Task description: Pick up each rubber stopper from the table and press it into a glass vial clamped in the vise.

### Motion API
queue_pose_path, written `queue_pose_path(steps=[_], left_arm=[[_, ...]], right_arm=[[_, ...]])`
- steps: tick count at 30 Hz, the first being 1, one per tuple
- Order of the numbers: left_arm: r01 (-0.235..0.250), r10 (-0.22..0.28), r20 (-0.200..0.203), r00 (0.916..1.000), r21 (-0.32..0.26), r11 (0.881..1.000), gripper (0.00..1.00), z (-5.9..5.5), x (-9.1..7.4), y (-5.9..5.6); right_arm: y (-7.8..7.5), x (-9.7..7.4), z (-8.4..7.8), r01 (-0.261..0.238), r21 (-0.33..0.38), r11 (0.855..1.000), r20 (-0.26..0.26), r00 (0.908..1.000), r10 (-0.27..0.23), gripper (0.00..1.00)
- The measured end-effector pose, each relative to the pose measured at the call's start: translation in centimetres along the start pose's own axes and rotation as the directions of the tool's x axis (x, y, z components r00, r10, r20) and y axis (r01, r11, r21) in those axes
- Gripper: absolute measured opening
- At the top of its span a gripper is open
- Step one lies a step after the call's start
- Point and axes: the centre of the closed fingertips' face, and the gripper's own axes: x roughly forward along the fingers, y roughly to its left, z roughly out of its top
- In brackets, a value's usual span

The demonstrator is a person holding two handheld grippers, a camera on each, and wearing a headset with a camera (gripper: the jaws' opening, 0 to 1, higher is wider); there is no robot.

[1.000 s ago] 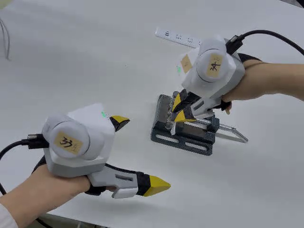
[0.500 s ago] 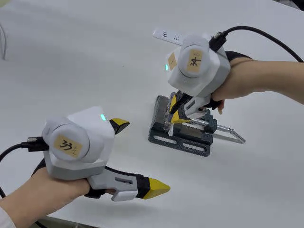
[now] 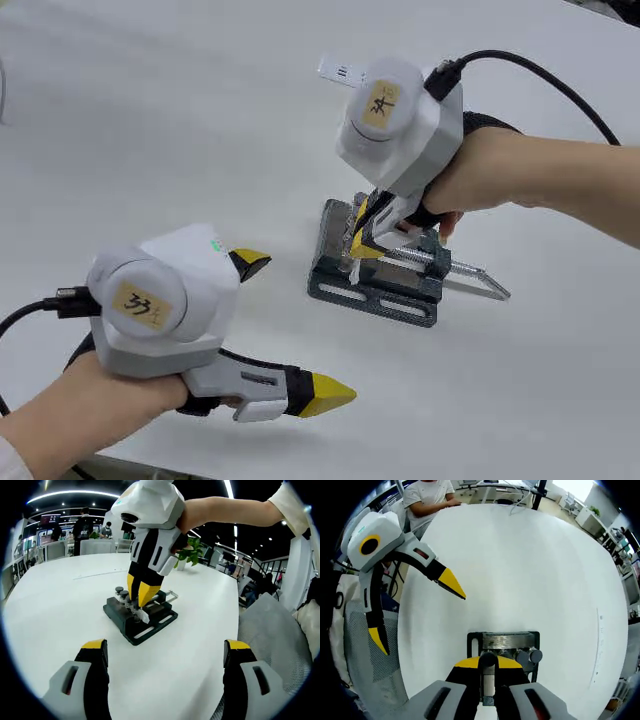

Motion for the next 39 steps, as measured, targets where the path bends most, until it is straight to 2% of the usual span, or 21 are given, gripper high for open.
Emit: queue_pose_path(steps=[4, 8, 12, 23, 30, 32, 34, 36, 39], left_arm=[[-0.005, 0.005, 0.005, 1.0, -0.005, 1.0, 0.95, 0.1, -0.1, 0.1], [-0.008, 0.008, 0.0, 1.0, -0.008, 1.0, 0.95, -0.1, -0.1, 0.2], [-0.008, 0.008, 0.0, 1.0, -0.009, 1.0, 0.95, 0.0, -0.1, 0.2], [-0.004, 0.004, 0.001, 1.0, -0.012, 1.0, 0.94, 0.0, -0.1, 0.1], [-0.003, 0.003, 0.002, 1.0, -0.013, 1.0, 0.94, 0.0, -0.1, 0.1], [-0.003, 0.003, 0.001, 1.0, -0.012, 1.0, 0.94, -0.1, 0.0, 0.2], [-0.002, 0.002, 0.002, 1.0, -0.012, 1.0, 0.94, -0.1, 0.0, 0.2], [-0.004, 0.004, 0.003, 1.0, -0.011, 1.0, 0.94, 0.0, 0.0, 0.3], [-0.007, 0.007, 0.003, 1.0, -0.013, 1.0, 0.94, -0.1, -0.1, 0.6]], right_arm=[[-0.2, 0.0, 0.0, -0.007, -0.078, 0.997, 0.02, 0.9998, 0.008, 0.05], [-0.3, 0.0, 0.0, -0.003, -0.064, 0.998, 0.04, 0.9992, 0.006, 0.06], [-0.5, 0.1, 0.1, -0.004, -0.09, 0.996, 0.036, 0.9993, 0.007, 0.06], [-0.6, 0.1, 0.0, 0.001, -0.103, 0.995, 0.042, 0.9991, 0.003, 0.08], [-0.4, 0.0, 0.0, 0.002, -0.113, 0.994, 0.047, 0.9989, 0.003, 0.13], [-0.7, -0.2, 0.0, 0.014, -0.12, 0.993, 0.047, 0.9988, -0.008, 0.17], [-1.0, -0.9, 0.2, 0.018, -0.112, 0.994, 0.067, 0.9977, -0.01, 0.16], [-1.0, -1.6, 0.7, -0.001, -0.074, 0.997, 0.108, 0.9941, 0.009, 0.15], [-1.2, -2.1, 0.6, -0.03, -0.047, 0.998, 0.119, 0.9923, 0.035, 0.08]])
